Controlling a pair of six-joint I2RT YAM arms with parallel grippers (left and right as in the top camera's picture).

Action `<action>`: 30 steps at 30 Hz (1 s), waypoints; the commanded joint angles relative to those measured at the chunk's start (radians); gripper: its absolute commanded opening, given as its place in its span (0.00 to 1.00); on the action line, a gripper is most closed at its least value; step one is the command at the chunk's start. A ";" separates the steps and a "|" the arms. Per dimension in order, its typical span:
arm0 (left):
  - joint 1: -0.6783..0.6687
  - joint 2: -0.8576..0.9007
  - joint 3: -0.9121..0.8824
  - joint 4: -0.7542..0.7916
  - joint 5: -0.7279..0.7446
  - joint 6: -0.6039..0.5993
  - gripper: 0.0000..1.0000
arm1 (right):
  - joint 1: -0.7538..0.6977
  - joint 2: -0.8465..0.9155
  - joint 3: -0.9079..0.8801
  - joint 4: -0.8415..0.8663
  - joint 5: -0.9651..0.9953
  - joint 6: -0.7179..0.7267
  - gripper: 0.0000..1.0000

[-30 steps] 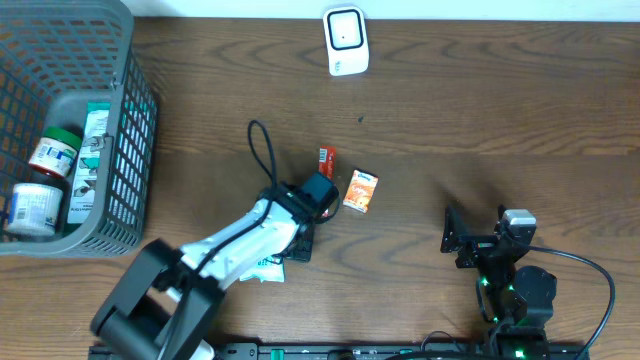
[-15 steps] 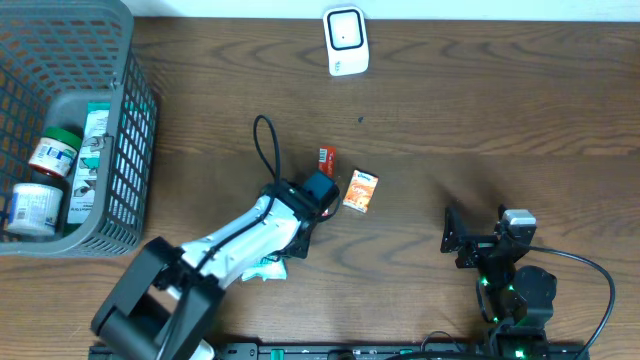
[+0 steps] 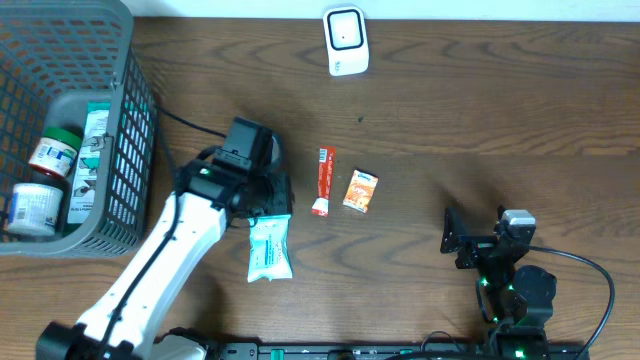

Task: Scan the item barcode

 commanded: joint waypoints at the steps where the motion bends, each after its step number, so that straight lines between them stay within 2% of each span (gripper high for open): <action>1: -0.042 0.068 -0.064 -0.011 0.023 0.048 0.64 | -0.012 0.000 -0.001 -0.002 -0.008 0.014 0.99; 4: -0.101 0.140 -0.104 -0.003 -0.113 -0.025 0.65 | -0.012 0.000 -0.001 -0.007 -0.008 0.014 0.99; 9: -0.193 0.232 -0.117 0.071 -0.149 -0.041 0.65 | -0.012 0.000 -0.001 -0.009 -0.008 0.014 0.99; 11: -0.232 0.271 -0.117 0.066 -0.260 -0.109 0.65 | -0.012 0.000 -0.001 -0.009 -0.008 0.014 0.99; 14: -0.276 0.330 -0.117 0.069 -0.356 -0.135 0.68 | -0.012 0.000 -0.001 -0.010 -0.008 0.014 0.99; 18: -0.288 0.358 -0.117 0.066 -0.401 -0.134 0.67 | -0.012 0.000 -0.001 -0.010 -0.008 0.014 0.99; 22: -0.289 0.363 -0.118 0.070 -0.409 -0.122 0.56 | -0.012 0.000 -0.001 -0.009 -0.008 0.014 0.99; 30: -0.290 0.403 -0.119 0.069 -0.410 -0.106 0.57 | -0.012 0.000 -0.001 -0.009 -0.008 0.014 0.99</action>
